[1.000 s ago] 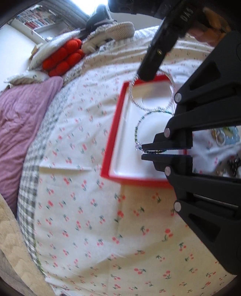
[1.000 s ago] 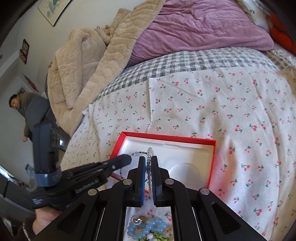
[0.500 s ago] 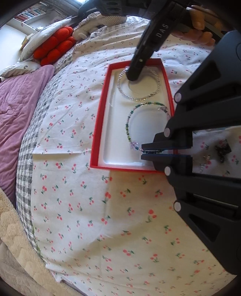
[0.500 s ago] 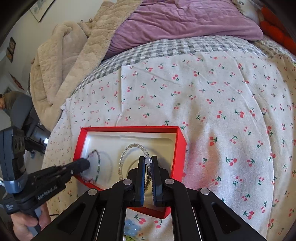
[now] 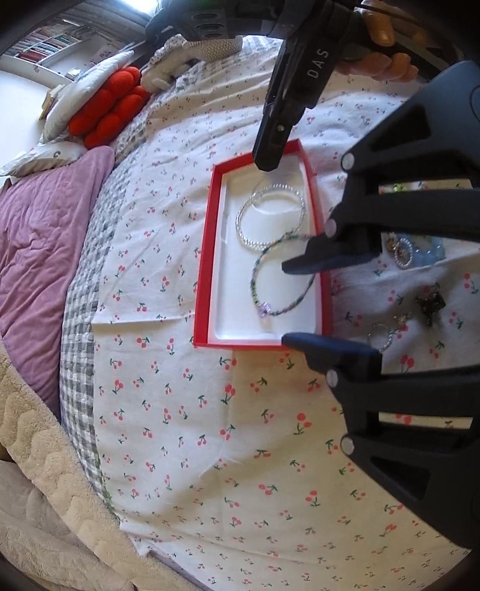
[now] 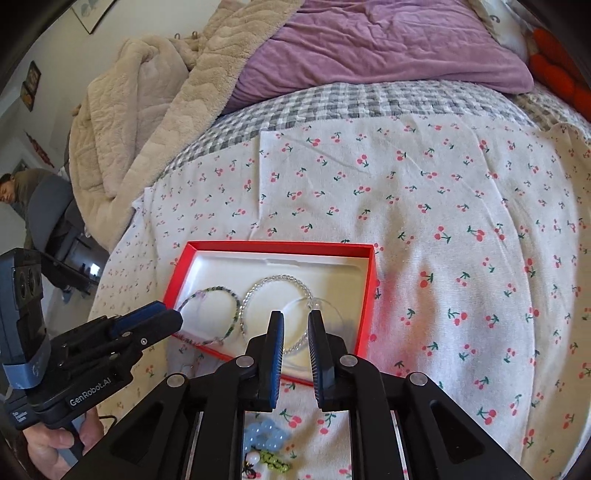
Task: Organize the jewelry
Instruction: 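Carry both bracelets into the red box and open both tools, then grasp the black bow-shaped clip with the left tool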
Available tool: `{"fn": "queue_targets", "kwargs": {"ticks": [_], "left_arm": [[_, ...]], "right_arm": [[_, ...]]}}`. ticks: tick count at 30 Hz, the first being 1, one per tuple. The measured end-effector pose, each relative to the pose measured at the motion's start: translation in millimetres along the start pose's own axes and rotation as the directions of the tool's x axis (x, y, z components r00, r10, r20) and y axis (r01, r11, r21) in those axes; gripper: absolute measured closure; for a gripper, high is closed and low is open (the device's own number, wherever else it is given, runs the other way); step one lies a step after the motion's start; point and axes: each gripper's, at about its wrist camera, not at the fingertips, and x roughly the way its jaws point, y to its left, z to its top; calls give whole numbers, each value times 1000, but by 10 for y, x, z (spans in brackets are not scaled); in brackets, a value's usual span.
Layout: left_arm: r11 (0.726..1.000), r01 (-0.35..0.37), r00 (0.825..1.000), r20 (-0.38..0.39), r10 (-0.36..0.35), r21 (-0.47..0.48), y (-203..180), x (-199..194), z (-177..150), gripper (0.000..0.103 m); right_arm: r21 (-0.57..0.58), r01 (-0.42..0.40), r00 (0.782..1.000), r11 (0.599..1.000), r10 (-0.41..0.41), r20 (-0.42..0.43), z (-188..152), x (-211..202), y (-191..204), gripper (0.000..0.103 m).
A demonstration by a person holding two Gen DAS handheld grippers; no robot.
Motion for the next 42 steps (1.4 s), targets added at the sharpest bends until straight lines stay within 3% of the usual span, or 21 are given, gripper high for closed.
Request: {"fn": "queue_targets", "kwargs": {"ticks": [1,3,7,9,11,12,15,17,21,30,36,42], "left_arm": [[1000,6,1000,2,-6,0,-8,-24,-8,58],[1000,-7,1000,16,6,3,-19,-103,-37,40],[1000,-7,1000,23,7,8,-26,-231,-99,33],[1000,-20,999,27,20,6,-9,-295,-140,21],[999,-37,999,30,37,8,7,-336,-181,18],[999,-43,999,28,42,10,10,-353,-203,18],[998,-60,998,6,60,17,32,-382,-274,16],[997,-76,997,-2,76,23,49,-406,-345,15],[993,-109,994,-19,110,41,91,-432,-477,14],[989,-113,989,-88,122,101,150,-342,-780,14],[987,-75,987,-130,93,140,138,-252,-954,14],[987,9,989,-147,15,162,74,-190,-1027,15]], "right_arm": [[-2,3,1000,1000,-3,0,-6,-20,6,89],[-13,2,1000,1000,-2,-3,-32,-88,24,89],[-50,9,1000,999,-9,-1,-113,-229,103,88],[-63,12,1000,998,-12,-1,-153,-295,140,86],[-73,26,1000,997,-26,-1,-184,-361,167,82],[-80,28,1000,996,-28,1,-203,-397,180,75],[-96,43,999,994,-41,24,-267,-508,216,19],[-115,59,997,992,-52,64,-317,-607,239,18],[-127,78,996,989,-71,58,-406,-670,227,18],[-109,114,993,987,-112,25,-630,-657,91,18],[-130,154,987,979,-158,-18,-746,-550,45,18],[-142,178,979,974,-190,-78,-840,-377,19,18]]}}
